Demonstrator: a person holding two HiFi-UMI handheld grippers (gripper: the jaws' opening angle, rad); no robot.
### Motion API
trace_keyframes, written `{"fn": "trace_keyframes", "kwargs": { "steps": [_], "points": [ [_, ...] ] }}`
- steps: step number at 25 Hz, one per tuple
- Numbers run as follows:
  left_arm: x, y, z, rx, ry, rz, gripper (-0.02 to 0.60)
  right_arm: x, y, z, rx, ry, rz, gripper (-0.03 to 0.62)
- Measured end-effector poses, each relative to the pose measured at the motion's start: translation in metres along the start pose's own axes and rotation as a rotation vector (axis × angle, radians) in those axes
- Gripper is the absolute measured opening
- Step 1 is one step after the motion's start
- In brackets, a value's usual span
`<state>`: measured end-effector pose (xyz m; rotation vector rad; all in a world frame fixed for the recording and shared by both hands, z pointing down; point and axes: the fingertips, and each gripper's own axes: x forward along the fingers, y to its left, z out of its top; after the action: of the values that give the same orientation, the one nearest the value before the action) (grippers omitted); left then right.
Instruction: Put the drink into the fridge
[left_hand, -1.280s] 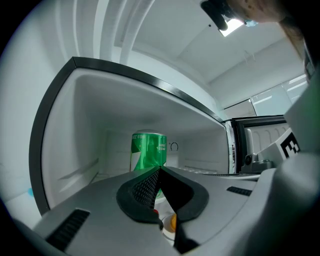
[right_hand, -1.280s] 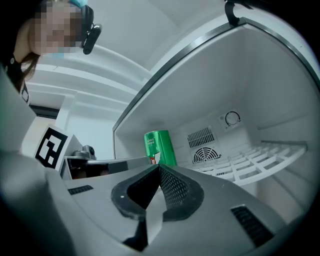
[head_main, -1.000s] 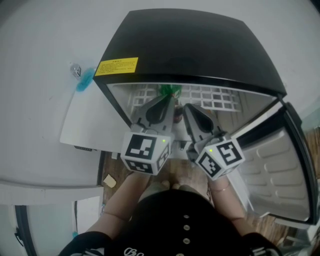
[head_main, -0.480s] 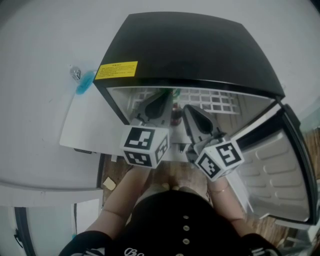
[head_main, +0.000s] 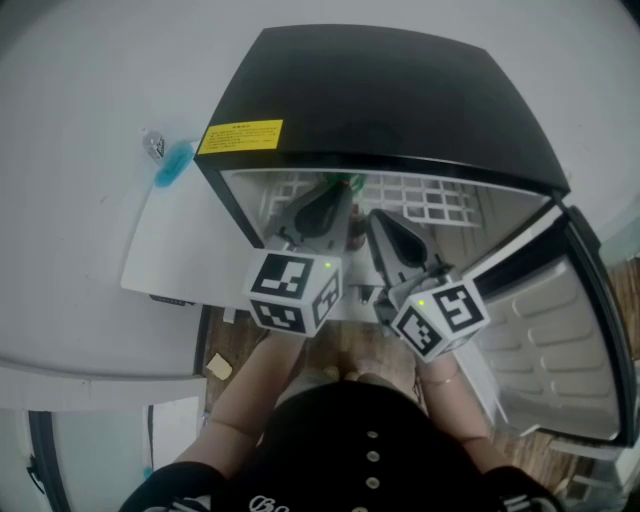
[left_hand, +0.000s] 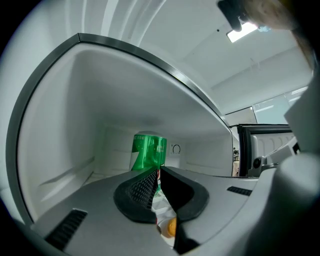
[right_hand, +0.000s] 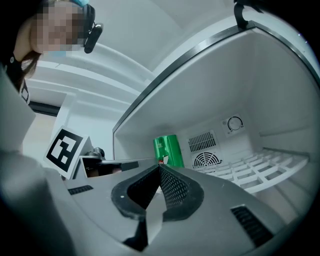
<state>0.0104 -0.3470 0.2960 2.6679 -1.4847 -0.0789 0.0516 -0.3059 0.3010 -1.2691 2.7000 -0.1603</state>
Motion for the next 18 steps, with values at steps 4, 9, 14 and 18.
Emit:
{"fn": "trace_keyframes", "kwargs": {
  "steps": [4,9,14,18],
  "points": [
    [-0.006,-0.002,0.000,-0.008,-0.002,-0.002,0.008,-0.003,0.005,0.001,-0.012,0.006,0.006,0.009],
    [-0.014,-0.006,0.001,-0.022,-0.004,-0.013,0.008,-0.007,0.011,0.005,-0.014,0.001,0.006,0.009],
    [-0.022,-0.013,0.003,-0.028,-0.013,-0.022,0.008,-0.013,0.016,0.010,-0.021,-0.006,0.004,0.009],
    [-0.028,-0.020,-0.001,-0.033,-0.006,-0.028,0.008,-0.019,0.021,0.014,-0.019,-0.015,0.005,0.009]
  ]
}}
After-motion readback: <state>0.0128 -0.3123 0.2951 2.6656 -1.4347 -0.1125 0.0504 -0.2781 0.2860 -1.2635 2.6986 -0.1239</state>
